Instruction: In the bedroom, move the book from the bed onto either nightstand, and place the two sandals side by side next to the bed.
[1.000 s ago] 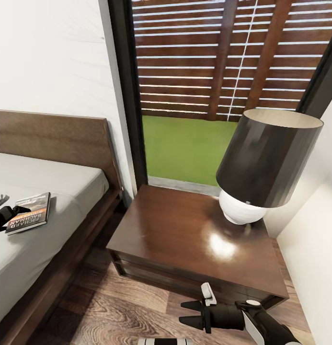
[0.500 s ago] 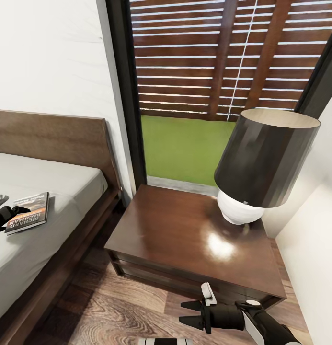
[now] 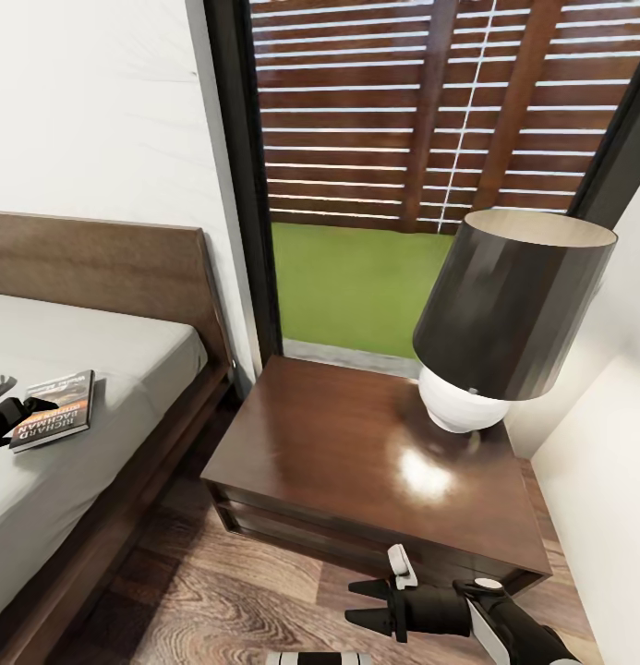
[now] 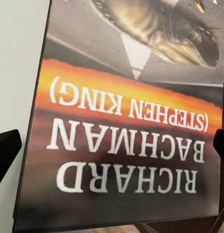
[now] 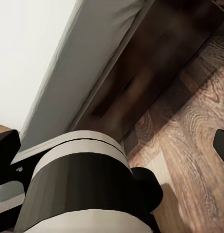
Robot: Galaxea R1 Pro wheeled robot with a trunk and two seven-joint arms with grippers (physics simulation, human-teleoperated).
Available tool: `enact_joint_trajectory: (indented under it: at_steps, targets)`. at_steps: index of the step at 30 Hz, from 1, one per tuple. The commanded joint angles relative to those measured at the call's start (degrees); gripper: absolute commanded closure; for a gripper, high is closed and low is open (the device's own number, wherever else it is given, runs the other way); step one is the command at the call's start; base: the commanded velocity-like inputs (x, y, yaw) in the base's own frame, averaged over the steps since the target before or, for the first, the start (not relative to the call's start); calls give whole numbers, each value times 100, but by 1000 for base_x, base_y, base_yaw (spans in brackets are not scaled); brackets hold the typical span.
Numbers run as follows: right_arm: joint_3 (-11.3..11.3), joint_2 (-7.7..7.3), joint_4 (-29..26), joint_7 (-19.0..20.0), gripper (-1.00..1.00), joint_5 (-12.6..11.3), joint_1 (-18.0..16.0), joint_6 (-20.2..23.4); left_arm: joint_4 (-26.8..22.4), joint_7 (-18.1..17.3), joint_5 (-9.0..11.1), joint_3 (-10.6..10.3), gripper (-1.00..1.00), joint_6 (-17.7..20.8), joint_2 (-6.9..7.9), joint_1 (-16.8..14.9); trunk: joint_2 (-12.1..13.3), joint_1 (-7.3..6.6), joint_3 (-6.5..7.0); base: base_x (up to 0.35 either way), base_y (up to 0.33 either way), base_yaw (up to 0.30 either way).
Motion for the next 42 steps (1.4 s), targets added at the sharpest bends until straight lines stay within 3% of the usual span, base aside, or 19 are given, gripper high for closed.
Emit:
enact_joint_trajectory:
  at_steps: [1, 42]
  targets:
    - [41, -8, -2, 3, -100, -59, -4, 60, 1, -36, -67, 32, -100, 29, -3, -4, -2, -1, -5, 0, 0, 0]
    - [41, -8, 7, 3, -100, -53, -4, 60, 2, -31, -74, 34, -100, 28, 5, -4, -2, -1, -5, 0, 0, 0]
